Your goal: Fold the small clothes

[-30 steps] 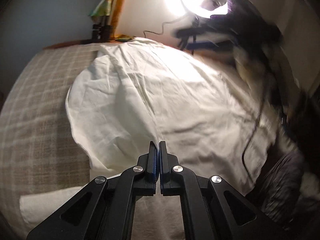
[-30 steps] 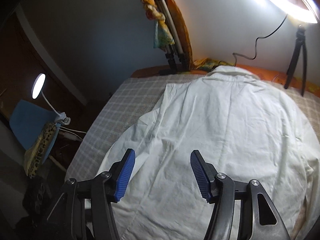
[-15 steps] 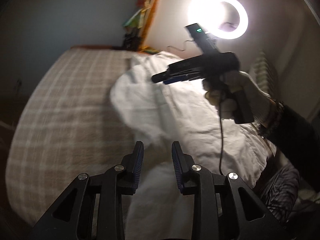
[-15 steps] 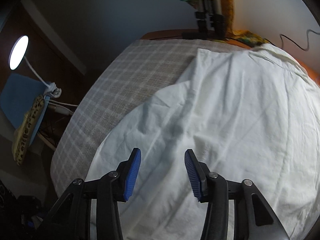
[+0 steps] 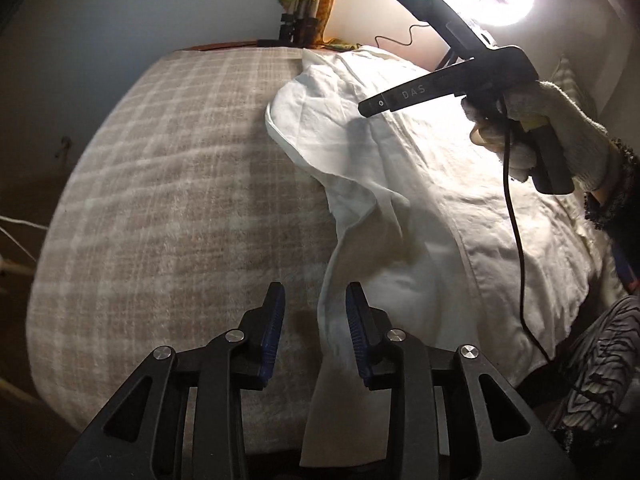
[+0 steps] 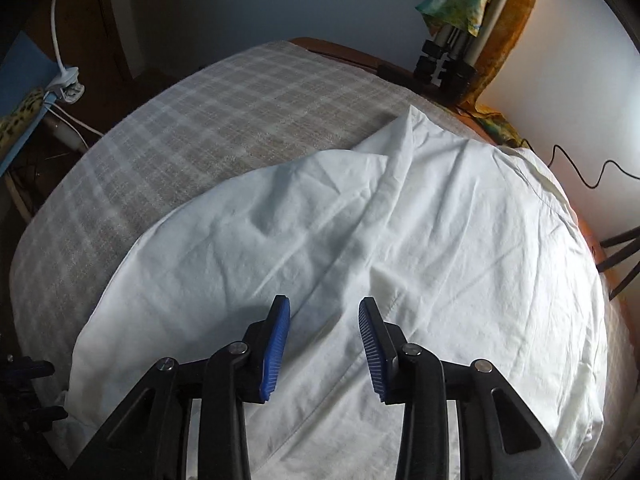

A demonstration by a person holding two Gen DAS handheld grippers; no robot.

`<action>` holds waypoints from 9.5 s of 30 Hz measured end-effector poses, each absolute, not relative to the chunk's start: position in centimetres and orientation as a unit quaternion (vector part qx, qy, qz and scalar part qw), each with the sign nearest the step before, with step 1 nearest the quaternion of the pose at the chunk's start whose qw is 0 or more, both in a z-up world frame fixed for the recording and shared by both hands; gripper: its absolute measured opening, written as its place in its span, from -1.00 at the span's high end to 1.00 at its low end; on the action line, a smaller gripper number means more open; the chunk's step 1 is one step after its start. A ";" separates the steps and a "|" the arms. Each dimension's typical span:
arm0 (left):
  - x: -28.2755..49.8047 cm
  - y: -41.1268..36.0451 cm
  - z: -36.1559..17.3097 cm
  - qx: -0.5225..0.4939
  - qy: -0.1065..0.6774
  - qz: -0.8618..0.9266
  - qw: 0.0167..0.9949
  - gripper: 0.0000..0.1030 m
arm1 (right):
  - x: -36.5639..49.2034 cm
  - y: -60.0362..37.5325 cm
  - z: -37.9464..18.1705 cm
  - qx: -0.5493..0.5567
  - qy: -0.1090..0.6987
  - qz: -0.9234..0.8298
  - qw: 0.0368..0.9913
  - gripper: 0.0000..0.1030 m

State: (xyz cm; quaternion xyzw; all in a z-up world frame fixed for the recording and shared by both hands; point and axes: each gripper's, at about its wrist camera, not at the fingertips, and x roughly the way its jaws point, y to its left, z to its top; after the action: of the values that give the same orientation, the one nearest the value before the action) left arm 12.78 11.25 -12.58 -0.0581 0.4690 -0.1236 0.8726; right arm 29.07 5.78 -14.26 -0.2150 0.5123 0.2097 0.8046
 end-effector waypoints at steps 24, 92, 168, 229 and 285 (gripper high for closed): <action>12.6 10.9 -13.6 -0.051 0.474 -0.136 0.869 0.85 | 32.2 4.6 -13.8 -0.118 0.544 0.204 0.806 1.00; 6.1 1.1 -12.9 0.022 0.448 -0.274 0.851 0.57 | 28.8 3.2 -14.6 -0.177 0.545 0.256 0.779 0.50; 11.3 -3.2 -10.6 -0.047 0.431 -0.333 0.837 0.95 | 27.3 -9.9 -11.0 0.112 0.522 0.212 0.819 1.00; 11.1 -6.3 -7.4 0.014 0.356 -0.360 0.862 0.10 | 14.5 -31.5 -7.0 0.085 0.414 0.068 0.904 -0.13; 15.2 -10.9 -10.2 -0.021 0.411 -0.370 0.833 0.10 | 12.4 -24.1 -10.6 0.052 0.509 0.214 0.832 0.28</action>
State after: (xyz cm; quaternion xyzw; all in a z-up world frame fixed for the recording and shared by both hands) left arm 15.17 -10.93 -10.25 -0.0210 0.4110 -0.3705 0.8327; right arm 12.42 -24.05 -10.63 0.0521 0.5091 0.2139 0.8320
